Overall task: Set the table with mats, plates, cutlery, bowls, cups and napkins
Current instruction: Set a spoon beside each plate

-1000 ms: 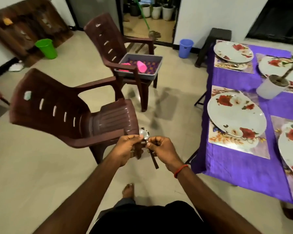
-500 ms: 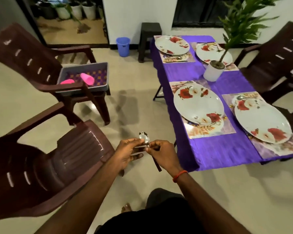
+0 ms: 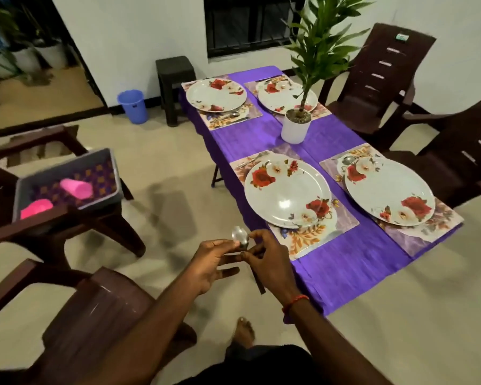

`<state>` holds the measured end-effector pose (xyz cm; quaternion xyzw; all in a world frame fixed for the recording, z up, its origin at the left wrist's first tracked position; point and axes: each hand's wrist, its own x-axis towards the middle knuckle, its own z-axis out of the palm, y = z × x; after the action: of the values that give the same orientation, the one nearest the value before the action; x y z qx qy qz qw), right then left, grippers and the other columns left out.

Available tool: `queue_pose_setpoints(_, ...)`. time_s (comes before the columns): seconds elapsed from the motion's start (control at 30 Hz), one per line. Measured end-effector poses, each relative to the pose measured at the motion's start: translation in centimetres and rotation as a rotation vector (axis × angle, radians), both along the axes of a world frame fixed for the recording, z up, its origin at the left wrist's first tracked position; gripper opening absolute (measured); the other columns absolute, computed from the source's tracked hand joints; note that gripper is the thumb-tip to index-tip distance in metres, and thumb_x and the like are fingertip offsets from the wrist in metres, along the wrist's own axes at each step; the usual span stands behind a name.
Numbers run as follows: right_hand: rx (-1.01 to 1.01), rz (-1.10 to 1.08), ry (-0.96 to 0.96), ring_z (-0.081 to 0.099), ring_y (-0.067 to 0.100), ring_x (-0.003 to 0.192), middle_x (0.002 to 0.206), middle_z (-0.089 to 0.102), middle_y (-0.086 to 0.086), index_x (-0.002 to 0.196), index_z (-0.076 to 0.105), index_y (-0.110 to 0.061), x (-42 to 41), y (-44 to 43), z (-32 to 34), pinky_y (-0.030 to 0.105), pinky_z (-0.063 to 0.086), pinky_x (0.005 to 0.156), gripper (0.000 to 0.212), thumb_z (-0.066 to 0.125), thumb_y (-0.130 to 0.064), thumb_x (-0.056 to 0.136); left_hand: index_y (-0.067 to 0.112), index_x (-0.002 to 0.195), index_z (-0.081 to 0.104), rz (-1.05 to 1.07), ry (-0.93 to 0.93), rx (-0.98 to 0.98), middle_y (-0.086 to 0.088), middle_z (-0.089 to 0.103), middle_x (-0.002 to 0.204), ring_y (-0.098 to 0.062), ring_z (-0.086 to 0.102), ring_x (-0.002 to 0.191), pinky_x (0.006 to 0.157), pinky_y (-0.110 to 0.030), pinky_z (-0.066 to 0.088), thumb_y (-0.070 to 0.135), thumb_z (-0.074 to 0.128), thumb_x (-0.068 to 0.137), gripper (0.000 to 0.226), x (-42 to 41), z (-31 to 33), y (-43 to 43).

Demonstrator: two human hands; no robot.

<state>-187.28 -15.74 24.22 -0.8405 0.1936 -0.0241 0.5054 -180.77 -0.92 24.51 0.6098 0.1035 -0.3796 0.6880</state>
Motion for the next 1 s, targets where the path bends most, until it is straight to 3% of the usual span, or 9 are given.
queue_pose_setpoints(0.13, -0.078, -0.018, -0.030, 0.066, 0.001, 0.080, 0.084, 0.068, -0.010, 0.136, 0.050, -0.031, 3.2, -1.6, 0.3, 0.013, 0.051, 0.075, 0.058, 0.077, -0.019, 0.086, -0.001, 0.114, 0.072, -0.034, 0.005, 0.020, -0.015, 0.076, 0.108, -0.029, 0.074, 0.101, 0.087, -0.046, 0.059, 0.020, 0.068, 0.095, 0.028, 4.1, 0.4, -2.5)
queue_pose_setpoints(0.23, -0.145, -0.008, -0.060, 0.065, 0.003, 0.080, 0.095, 0.071, -0.006, 0.136, 0.052, -0.031, 5.1, -3.4, 0.7, 0.007, 0.046, 0.074, 0.053, 0.074, -0.016, 0.089, 0.001, 0.112, 0.073, -0.088, -0.011, 0.031, -0.014, 0.077, 0.106, -0.029, 0.074, 0.101, 0.089, -0.047, 0.060, 0.023, 0.069, 0.095, 0.028, 6.6, 0.7, -4.9)
queue_pose_setpoints(0.33, -0.152, -0.055, -0.078, 0.068, 0.007, 0.083, 0.099, 0.074, -0.001, 0.133, 0.057, -0.029, 6.5, -4.6, 0.5, 0.013, 0.051, 0.079, 0.048, 0.073, -0.015, 0.090, 0.003, 0.110, 0.074, -0.143, -0.024, 0.052, -0.012, 0.077, 0.104, -0.028, 0.074, 0.101, 0.092, -0.047, 0.059, 0.025, 0.069, 0.095, 0.026, 8.3, 0.7, -6.8)
queue_pose_setpoints(0.53, -0.087, -0.186, -0.021, 0.071, 0.009, 0.077, 0.089, 0.076, -0.002, 0.130, 0.060, -0.030, 8.6, -6.4, -0.4, 0.026, 0.060, 0.080, 0.046, 0.077, -0.022, 0.088, 0.008, 0.106, 0.077, -0.283, -0.027, 0.084, -0.010, 0.078, 0.104, -0.030, 0.073, 0.103, 0.095, -0.046, 0.058, 0.027, 0.069, 0.095, 0.024, 12.2, -0.1, -9.2)
queue_pose_setpoints(0.63, -0.057, -0.267, 0.028, 0.070, 0.007, 0.076, 0.087, 0.075, -0.001, 0.128, 0.061, -0.027, 9.8, -7.6, -0.4, 0.021, 0.058, 0.079, 0.044, 0.076, -0.018, 0.087, 0.009, 0.105, 0.077, -0.338, -0.019, 0.078, -0.008, 0.078, 0.104, -0.029, 0.074, 0.101, 0.094, -0.045, 0.057, 0.030, 0.067, 0.097, 0.024, 14.6, -0.4, -11.1)
queue_pose_setpoints(0.7, -0.018, -0.319, 0.044, 0.067, 0.002, 0.069, 0.081, 0.074, -0.004, 0.126, 0.063, -0.026, 10.6, -8.2, -0.4, 0.012, 0.055, 0.071, 0.044, 0.076, -0.012, 0.086, 0.008, 0.105, 0.076, -0.387, -0.001, 0.057, -0.010, 0.078, 0.105, -0.028, 0.075, 0.097, 0.090, -0.042, 0.057, 0.029, 0.067, 0.097, 0.024, 16.2, -0.5, -12.4)
queue_pose_setpoints(0.83, 0.063, -0.470, 0.055, 0.071, 0.007, 0.068, 0.076, 0.073, -0.004, 0.123, 0.064, -0.025, 12.8, -9.3, -0.8, 0.030, 0.062, 0.070, 0.047, 0.080, -0.012, 0.082, 0.006, 0.108, 0.074, -0.553, 0.017, 0.041, -0.010, 0.077, 0.106, -0.025, 0.074, 0.095, 0.089, -0.041, 0.054, 0.026, 0.069, 0.095, 0.024, 19.7, -0.9, -14.9)
queue_pose_setpoints(1.0, 0.120, -0.678, 0.045, 0.071, 0.012, 0.060, 0.069, 0.074, 0.001, 0.118, 0.067, -0.021, 15.2, -9.4, -1.0, 0.027, 0.061, 0.064, 0.043, 0.077, -0.006, 0.078, 0.013, 0.100, 0.073, -0.750, -0.002, 0.045, -0.007, 0.078, 0.105, -0.025, 0.074, 0.096, 0.092, -0.042, 0.055, 0.023, 0.067, 0.097, 0.012, 23.4, -1.6, -17.4)
